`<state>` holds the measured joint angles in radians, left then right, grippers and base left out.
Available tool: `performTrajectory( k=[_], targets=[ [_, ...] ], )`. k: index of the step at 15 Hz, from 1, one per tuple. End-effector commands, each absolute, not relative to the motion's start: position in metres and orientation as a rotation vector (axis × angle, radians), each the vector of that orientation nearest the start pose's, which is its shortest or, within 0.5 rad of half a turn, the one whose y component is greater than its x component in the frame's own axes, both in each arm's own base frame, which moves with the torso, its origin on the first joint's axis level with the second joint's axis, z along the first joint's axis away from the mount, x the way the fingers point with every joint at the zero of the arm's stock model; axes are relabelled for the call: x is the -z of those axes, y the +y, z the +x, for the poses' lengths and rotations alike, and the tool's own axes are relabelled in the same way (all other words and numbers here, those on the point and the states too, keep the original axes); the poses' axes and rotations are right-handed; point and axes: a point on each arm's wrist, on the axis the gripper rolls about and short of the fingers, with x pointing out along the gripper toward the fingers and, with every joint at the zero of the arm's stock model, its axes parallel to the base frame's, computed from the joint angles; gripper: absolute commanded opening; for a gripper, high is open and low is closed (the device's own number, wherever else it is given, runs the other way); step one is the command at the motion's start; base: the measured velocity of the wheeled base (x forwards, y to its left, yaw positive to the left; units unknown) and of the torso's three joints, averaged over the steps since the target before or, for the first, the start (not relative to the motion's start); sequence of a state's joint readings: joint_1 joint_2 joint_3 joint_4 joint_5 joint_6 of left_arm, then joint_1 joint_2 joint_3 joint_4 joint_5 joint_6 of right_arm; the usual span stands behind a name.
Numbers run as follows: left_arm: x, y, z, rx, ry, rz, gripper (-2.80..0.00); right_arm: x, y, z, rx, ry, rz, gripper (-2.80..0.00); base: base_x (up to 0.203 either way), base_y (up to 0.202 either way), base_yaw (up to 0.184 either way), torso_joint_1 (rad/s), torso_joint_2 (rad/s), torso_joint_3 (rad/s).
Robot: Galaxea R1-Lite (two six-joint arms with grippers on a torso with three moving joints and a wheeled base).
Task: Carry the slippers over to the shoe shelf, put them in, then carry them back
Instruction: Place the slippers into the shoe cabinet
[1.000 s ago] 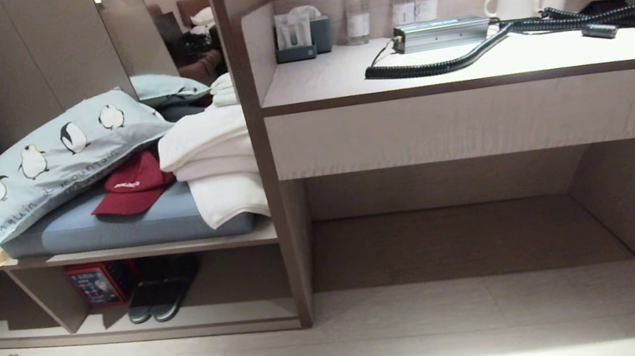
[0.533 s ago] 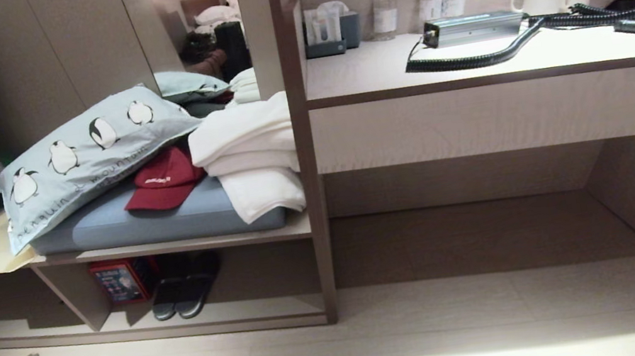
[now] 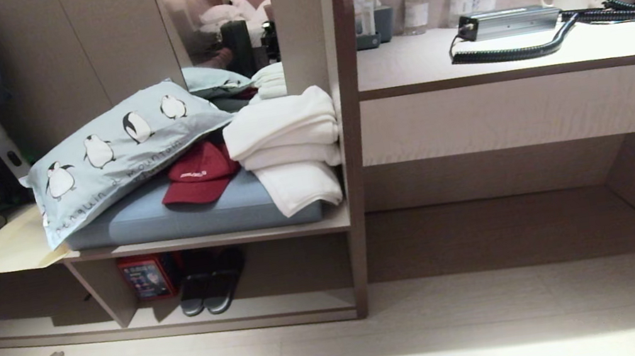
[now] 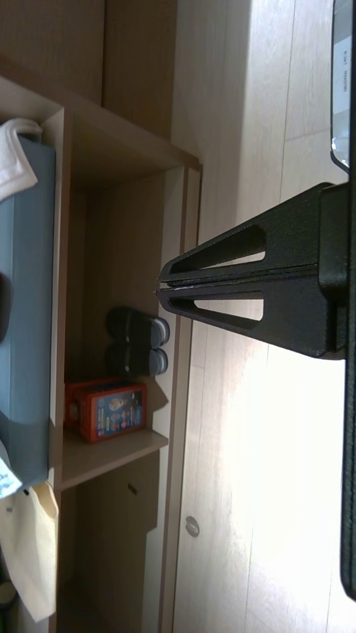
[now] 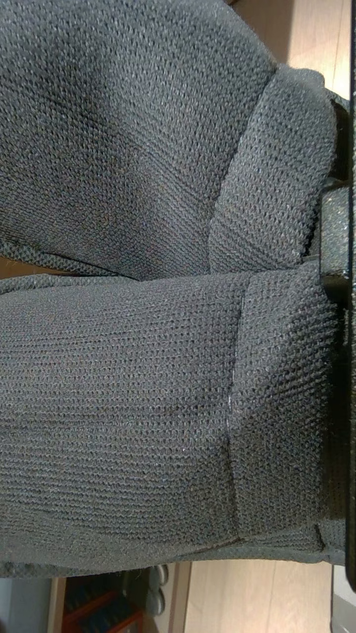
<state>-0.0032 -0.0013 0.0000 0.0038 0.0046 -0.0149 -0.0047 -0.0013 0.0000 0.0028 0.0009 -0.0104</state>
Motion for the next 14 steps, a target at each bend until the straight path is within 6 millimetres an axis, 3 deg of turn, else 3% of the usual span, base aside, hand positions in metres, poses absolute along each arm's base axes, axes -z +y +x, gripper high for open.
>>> performTrajectory(
  k=[1,14],
  targets=[
    [-0.0747,0.0002,-0.0227,-0.003,0.005,-0.015,-2.80,-0.0751,0.0001,-0.0230,0.003,0.000,-0.011,-2.80,0.000,0.195,0.001,0.012,0.00,0.002],
    [-0.0746,0.0002,-0.0227,-0.002,0.006,-0.015,-2.80,-0.0751,0.0001,-0.0230,0.003,0.000,-0.011,-2.80,0.000,0.194,-0.002,0.002,0.00,0.004]
  ],
)
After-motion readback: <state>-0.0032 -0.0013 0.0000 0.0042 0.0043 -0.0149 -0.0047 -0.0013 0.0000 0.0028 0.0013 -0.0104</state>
